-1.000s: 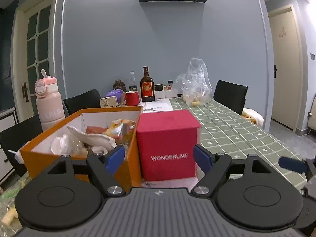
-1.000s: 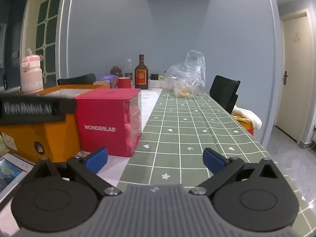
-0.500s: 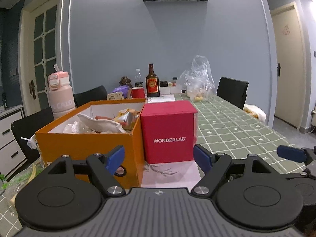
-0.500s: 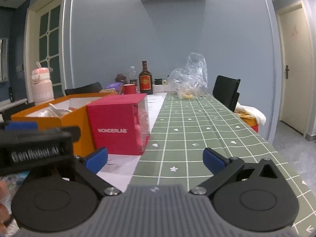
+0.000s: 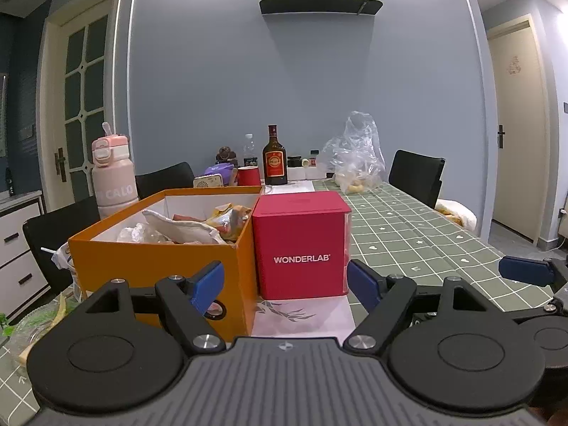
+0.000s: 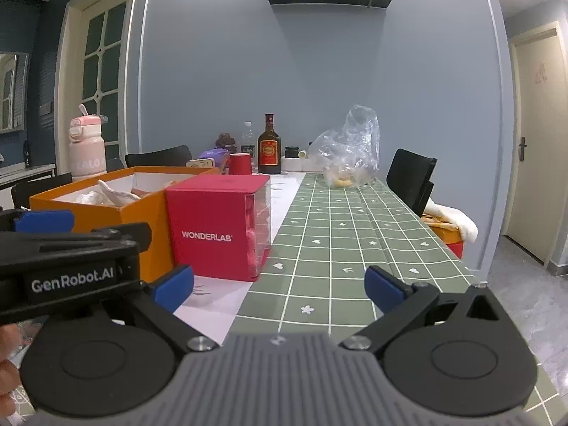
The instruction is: Organize soft objects
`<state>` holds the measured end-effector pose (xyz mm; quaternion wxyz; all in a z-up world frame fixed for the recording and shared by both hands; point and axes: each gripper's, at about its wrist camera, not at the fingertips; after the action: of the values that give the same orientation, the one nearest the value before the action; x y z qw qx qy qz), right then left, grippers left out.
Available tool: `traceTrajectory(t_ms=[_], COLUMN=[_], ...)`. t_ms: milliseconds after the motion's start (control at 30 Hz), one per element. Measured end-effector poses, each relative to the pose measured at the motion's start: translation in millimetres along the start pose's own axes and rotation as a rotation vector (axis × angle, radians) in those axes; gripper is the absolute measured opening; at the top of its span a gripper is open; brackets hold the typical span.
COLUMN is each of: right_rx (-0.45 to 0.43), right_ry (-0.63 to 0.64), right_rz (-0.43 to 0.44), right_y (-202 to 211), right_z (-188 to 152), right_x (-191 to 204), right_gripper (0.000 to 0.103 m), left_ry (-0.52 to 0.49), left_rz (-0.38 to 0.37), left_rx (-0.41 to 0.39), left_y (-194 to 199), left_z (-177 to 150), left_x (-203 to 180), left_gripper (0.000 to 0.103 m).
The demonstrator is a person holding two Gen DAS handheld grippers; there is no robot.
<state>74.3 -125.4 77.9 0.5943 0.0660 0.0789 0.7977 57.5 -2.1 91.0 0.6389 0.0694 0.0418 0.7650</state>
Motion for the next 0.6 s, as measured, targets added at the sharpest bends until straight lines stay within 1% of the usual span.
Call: traceTrajectory(t_ms=[233,600], right_rx=[0.012,0.013], right_ry=[-0.005,0.008], right_rz=[0.011,0.001], right_y=[-4.0,-5.2], right_z=[0.6,0.3], right_x=[4.6,5.0], right_gripper=[0.100,0.100], left_ry=[-0.007,0.001], left_rz=[0.035,0.034], left_rx=[0.001,0.004], left_y=[0.9,-1.0], left_z=[0.2,-1.9], left_x=[2.5,2.5], left_gripper=[0.090,0.090])
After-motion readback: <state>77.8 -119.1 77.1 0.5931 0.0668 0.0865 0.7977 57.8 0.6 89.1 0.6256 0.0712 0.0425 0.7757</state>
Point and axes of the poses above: each gripper's, at about its wrist camera, not at the fingertips, and y roughly against the way its jaws point, x to its left, z to its top, and after that the axes turned 8 degrees about -x, right-handed
